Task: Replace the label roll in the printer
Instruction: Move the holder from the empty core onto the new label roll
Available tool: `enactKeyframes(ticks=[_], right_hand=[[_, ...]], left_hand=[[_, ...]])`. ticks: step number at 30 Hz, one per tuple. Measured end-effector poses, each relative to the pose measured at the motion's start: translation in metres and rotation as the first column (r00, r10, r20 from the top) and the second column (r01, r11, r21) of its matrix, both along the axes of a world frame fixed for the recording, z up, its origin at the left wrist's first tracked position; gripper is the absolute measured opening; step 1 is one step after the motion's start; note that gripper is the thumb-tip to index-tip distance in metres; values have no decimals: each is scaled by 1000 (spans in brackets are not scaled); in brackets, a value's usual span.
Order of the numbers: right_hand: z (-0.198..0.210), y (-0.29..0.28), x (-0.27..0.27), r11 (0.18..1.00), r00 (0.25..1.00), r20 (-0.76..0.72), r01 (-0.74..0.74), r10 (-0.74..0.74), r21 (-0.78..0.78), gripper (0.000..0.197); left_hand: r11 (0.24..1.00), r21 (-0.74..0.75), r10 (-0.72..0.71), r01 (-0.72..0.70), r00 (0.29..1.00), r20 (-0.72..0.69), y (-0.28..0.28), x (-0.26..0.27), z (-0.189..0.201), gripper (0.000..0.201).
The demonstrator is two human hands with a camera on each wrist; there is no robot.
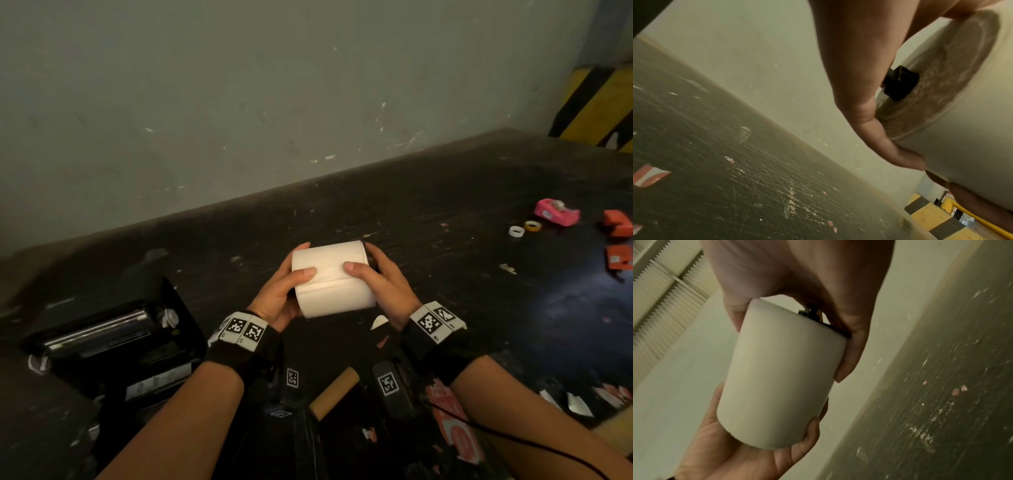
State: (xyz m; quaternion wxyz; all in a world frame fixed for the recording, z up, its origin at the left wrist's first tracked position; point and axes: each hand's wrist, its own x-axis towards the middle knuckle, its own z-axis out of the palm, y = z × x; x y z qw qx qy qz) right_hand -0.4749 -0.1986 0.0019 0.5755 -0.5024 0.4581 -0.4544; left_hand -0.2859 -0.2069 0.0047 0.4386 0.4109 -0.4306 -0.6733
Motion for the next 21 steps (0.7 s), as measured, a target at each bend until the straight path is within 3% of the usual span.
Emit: enactKeyframes(ticks=[7,10,12,13,15,17,21], right_hand=[[-15,-4,-1,995,997,68,33,-39,90,60],[-21,-7,-10,987,992,88,78,-91,141,68],[-22,-7,-18,984,988,107,92,-109,155,66],[-22,-6,-22,982,986,122,97,-118,164,63],[-23,-5,-28,977,980,145,105,-133,184,59],[-25,-3,-34,974,979,148,112,-142,195,57],[-26,0,-41,973,979,138,118,-147,197,55]], left_hand=[[999,26,31,-33,995,92,-1,10,-20,63],[954,127,234,-271,940,248,-3,24,-46,69],[909,118,289,-399,810,510,-4,35,-70,76],[922,91,220,-377,701,678,-3,38,-80,81],[963,70,45,-259,414,909,-2,41,-99,85],[983,98,-62,-158,215,975,3,38,-112,79],[984,153,-149,-87,44,988,12,31,-137,59]])
